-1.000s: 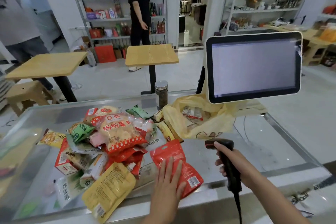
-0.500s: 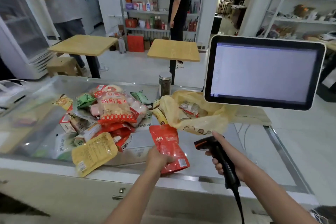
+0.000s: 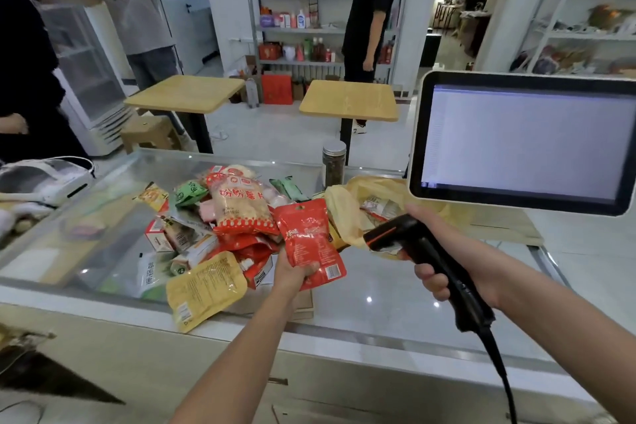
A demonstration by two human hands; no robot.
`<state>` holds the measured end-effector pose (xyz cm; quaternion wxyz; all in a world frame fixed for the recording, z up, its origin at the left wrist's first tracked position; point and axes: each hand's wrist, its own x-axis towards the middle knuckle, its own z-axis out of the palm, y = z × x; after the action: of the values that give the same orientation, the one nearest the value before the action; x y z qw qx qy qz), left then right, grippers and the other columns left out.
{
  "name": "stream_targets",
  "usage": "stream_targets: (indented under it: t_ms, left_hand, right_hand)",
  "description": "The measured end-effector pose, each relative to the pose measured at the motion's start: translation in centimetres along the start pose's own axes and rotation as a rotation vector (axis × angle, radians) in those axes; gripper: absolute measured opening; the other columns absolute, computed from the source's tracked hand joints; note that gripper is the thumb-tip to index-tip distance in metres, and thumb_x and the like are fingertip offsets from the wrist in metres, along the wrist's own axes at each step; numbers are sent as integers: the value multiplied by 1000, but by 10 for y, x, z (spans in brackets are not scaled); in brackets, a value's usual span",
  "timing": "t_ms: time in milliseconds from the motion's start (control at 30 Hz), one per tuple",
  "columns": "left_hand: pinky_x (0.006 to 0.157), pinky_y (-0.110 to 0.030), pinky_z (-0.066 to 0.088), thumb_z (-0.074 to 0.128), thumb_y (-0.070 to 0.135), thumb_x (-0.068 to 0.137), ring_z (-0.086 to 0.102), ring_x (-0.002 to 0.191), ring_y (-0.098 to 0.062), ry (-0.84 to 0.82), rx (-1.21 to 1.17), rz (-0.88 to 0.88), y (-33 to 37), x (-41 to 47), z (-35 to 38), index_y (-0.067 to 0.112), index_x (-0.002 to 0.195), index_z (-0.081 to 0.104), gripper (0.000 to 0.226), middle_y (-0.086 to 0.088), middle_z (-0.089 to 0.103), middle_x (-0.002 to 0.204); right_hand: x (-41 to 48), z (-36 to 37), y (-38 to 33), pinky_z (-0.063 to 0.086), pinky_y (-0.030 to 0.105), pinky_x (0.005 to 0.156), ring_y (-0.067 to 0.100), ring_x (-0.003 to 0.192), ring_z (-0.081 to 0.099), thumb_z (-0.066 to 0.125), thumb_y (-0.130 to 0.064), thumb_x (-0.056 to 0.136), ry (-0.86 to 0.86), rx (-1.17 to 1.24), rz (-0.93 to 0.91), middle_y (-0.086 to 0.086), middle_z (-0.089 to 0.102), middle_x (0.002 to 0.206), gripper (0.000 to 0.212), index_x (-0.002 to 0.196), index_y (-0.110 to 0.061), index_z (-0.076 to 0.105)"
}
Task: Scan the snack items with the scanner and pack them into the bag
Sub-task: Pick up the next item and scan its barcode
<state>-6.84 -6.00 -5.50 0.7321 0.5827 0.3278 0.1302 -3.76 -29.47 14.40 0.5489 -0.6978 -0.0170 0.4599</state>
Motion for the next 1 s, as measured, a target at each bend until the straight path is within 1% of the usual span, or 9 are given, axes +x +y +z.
stream_targets:
  t_ms: [33, 67, 133, 200, 333, 500, 600, 767, 1000]
  left_hand:
    - [90, -46, 51, 79, -2, 69, 61, 104, -23, -3, 3, -11, -2, 5, -2, 23, 121, 45, 66, -4, 62, 117]
    - [94, -50, 49, 79, -1, 68, 61, 106, -25, -11, 11, -18, -3, 8, -3, 25, 119, 46, 67, -5, 62, 118]
    - [96, -52, 47, 80, -1, 67, 61, 106, -26, -24, 23, -20, -5, 12, -4, 27, 116, 47, 65, -5, 63, 117]
    - [96, -52, 48, 81, 0, 67, 61, 105, -25, -35, 28, -9, -4, 12, -5, 28, 113, 47, 64, -4, 63, 116]
    - [96, -51, 48, 82, 4, 67, 61, 106, -24, -57, 28, 1, -4, 13, -5, 24, 119, 44, 67, -6, 61, 121]
    - [96, -45, 47, 80, 4, 71, 58, 107, -23, -46, 36, 6, -1, 12, -4, 25, 119, 42, 65, -1, 58, 115]
    - [94, -42, 47, 79, 5, 72, 57, 106, -22, -46, 46, -3, -1, 11, -4, 25, 119, 40, 65, 0, 57, 115]
    - [100, -46, 44, 77, 5, 74, 55, 114, -25, -26, 91, -30, 0, 13, -4, 21, 129, 39, 68, -2, 56, 123]
    - [100, -48, 45, 78, 6, 74, 56, 113, -25, -37, 74, -31, 0, 11, -3, 21, 130, 39, 70, -3, 57, 124]
  right_hand:
    - [-3, 1, 0, 33, 18, 32, 12, 33, 38, 59, -74, 56, 1, -18, -2, 2, 44, 51, 77, 91, -6, 56]
    - [-5, 2, 1, 33, 18, 32, 11, 33, 37, 57, -75, 58, 2, -32, -3, 2, 44, 51, 78, 92, -6, 56]
    - [-9, 4, 1, 33, 18, 33, 11, 34, 36, 56, -76, 59, 9, -51, -1, 2, 43, 51, 78, 94, -6, 55]
    - [-10, 5, 2, 32, 18, 33, 12, 34, 36, 56, -75, 61, 26, -61, 5, 1, 42, 51, 77, 93, -6, 55]
    - [-10, 7, 0, 32, 18, 33, 12, 35, 35, 54, -74, 68, 66, -62, 13, 2, 42, 51, 73, 92, -6, 54]
    - [-9, 9, -3, 30, 19, 32, 12, 33, 33, 48, -73, 77, 113, -101, 14, 1, 40, 50, 69, 90, -6, 54]
    - [-8, 9, -4, 31, 20, 33, 12, 34, 34, 47, -73, 77, 115, -121, 16, 1, 41, 50, 69, 90, -6, 54]
    - [-9, 9, -1, 31, 20, 33, 13, 36, 33, 47, -74, 76, 107, -155, 17, 1, 41, 51, 70, 88, -6, 54]
    - [0, -1, 4, 33, 20, 35, 13, 38, 35, 49, -73, 75, 76, -133, -16, 2, 43, 53, 72, 96, -4, 58]
